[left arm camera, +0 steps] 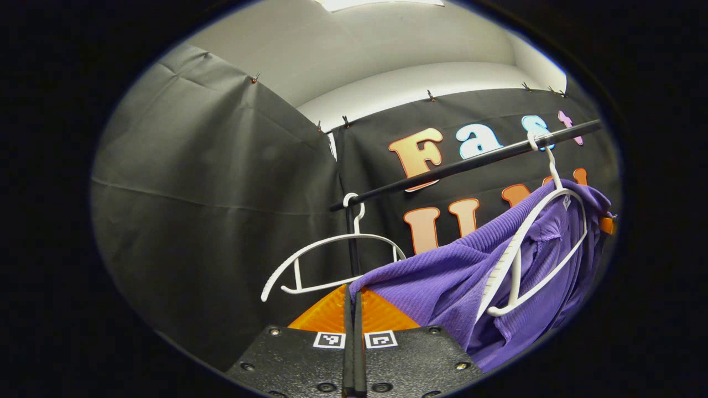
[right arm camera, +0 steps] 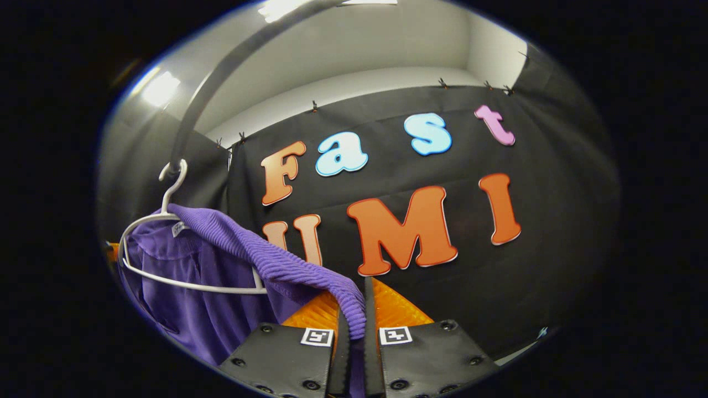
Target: Grasp the clothes on the hanger with both hands and then place them into the laundry hamper below.
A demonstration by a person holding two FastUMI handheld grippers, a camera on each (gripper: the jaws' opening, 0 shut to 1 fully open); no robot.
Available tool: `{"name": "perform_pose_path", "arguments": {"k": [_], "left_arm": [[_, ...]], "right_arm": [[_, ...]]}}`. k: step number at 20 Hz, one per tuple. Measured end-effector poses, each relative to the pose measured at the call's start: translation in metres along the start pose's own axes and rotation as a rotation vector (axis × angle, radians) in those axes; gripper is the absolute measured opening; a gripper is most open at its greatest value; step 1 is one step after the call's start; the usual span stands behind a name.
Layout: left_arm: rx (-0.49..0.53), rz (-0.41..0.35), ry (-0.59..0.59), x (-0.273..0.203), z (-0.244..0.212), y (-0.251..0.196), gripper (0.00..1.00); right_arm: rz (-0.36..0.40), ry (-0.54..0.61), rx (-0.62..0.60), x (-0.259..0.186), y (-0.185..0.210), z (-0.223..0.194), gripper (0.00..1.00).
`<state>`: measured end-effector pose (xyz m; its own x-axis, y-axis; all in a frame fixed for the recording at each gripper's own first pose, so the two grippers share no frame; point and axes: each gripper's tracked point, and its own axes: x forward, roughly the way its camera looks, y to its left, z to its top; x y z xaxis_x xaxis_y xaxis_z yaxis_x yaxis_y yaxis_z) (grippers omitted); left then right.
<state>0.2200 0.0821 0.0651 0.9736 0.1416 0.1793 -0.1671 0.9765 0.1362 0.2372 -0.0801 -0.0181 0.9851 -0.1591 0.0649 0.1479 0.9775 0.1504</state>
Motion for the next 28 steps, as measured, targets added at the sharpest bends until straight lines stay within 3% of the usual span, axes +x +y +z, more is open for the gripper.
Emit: {"name": "perform_pose_path", "arguments": {"k": [5, 8, 10, 13, 15, 17, 19, 22, 24, 27, 28], "left_arm": [[-0.038, 0.002, -0.003, 0.001, 0.004, 0.003, 0.0], [-0.033, 0.001, -0.017, 0.005, 0.008, 0.003, 0.0], [-0.036, 0.003, -0.021, 0.005, 0.009, 0.002, 0.0], [-0.037, 0.003, -0.021, 0.008, 0.009, -0.001, 0.0], [-0.043, -0.01, -0.011, 0.006, 0.007, -0.003, 0.0], [-0.072, -0.018, -0.026, 0.003, 0.013, -0.003, 0.0], [-0.115, -0.028, -0.044, 0.006, 0.02, -0.002, 0.0], [-0.159, -0.039, -0.054, 0.019, 0.029, 0.001, 0.0], [-0.175, -0.052, -0.05, 0.031, 0.029, -0.003, 0.0], [-0.156, -0.087, 0.006, 0.037, -0.004, -0.016, 0.0], [-0.138, -0.096, 0.026, 0.033, -0.02, -0.021, 0.0]], "right_arm": [[0.085, 0.095, 0.036, 0.045, 0.009, -0.016, 0.17], [0.139, 0.104, 0.106, 0.051, 0.008, -0.019, 0.13], [0.162, 0.13, 0.143, 0.047, 0.007, -0.025, 0.17], [0.218, 0.103, 0.165, 0.051, 0.009, -0.01, 0.13], [0.234, 0.1, 0.208, 0.05, 0.006, 0.0, 0.17], [0.255, 0.092, 0.256, 0.048, 0.005, 0.015, 0.12], [0.28, 0.085, 0.286, 0.053, 0.002, 0.032, 0.17], [0.295, 0.12, 0.314, 0.066, 0.002, 0.043, 0.12], [0.297, 0.144, 0.336, 0.088, 0.004, 0.046, 0.17], [0.267, 0.191, 0.324, 0.107, -0.009, 0.022, 0.12], [0.248, 0.199, 0.34, 0.11, -0.014, 0.007, 0.17]]}}
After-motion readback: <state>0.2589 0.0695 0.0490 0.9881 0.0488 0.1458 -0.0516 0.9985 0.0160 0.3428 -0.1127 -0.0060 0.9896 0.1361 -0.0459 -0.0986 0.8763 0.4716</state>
